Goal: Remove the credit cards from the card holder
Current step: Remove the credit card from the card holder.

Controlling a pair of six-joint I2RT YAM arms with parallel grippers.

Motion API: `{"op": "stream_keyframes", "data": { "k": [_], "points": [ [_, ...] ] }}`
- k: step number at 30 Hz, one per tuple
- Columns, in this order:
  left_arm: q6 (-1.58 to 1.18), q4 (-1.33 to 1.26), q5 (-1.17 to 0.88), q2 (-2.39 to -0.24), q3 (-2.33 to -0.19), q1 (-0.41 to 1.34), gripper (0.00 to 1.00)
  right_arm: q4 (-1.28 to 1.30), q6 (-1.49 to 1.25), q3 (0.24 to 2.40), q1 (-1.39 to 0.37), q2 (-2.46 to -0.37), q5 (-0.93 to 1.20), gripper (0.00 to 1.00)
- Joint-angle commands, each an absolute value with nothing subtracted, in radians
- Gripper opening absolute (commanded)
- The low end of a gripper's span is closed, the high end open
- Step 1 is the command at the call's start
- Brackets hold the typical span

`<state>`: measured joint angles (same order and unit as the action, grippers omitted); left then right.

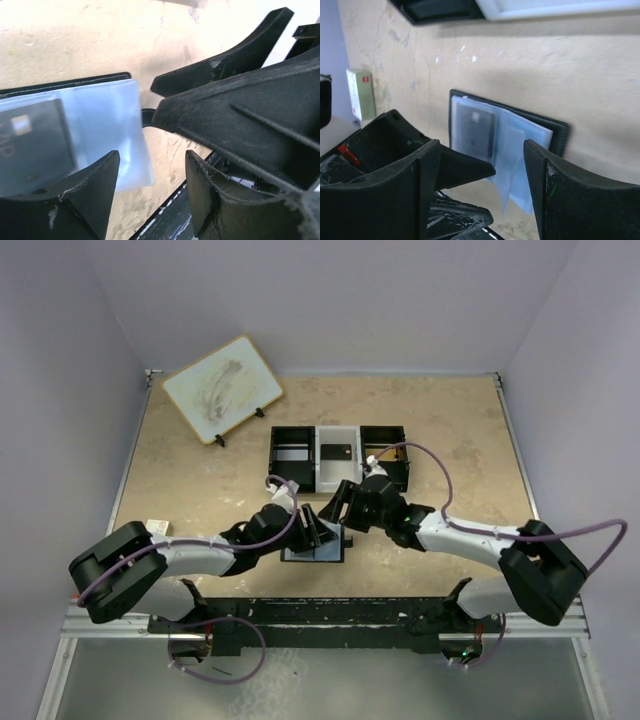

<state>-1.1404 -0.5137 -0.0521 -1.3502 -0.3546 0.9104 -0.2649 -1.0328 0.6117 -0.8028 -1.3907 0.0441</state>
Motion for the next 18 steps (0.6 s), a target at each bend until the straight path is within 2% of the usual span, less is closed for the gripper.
{"op": "stream_keyframes", "data": {
  "k": [1,4,7,12,16,18],
  "points": [
    [-1.120,-0.569,-0.044,-1.408,-0.435,0.936,0.53,-0.045,-0.981,0.636,-0.767,-1.266,-0.138,0.70],
    [-1.114,-0.547,-0.037,-1.468,-0.465,0.954,0.51,-0.023,-0.954,0.635,-0.758,-1.200,-0.149,0.69],
    [-1.084,-0.467,-0.002,-1.437,-0.485,0.972,0.50,-0.014,-0.953,0.640,-0.758,-1.169,-0.132,0.66],
    [-1.028,-0.116,0.256,-1.130,-0.501,1.001,0.49,-0.039,-0.930,0.661,-0.758,-1.201,-0.082,0.66],
    [-1.047,0.269,0.494,-0.938,-0.553,1.000,0.58,-0.070,-0.857,0.716,-0.773,-1.264,-0.029,0.68],
    [-1.107,0.404,0.650,-0.890,-0.578,0.997,0.65,-0.059,-0.857,0.756,-0.816,-1.298,-0.067,0.69]
  ]
}}
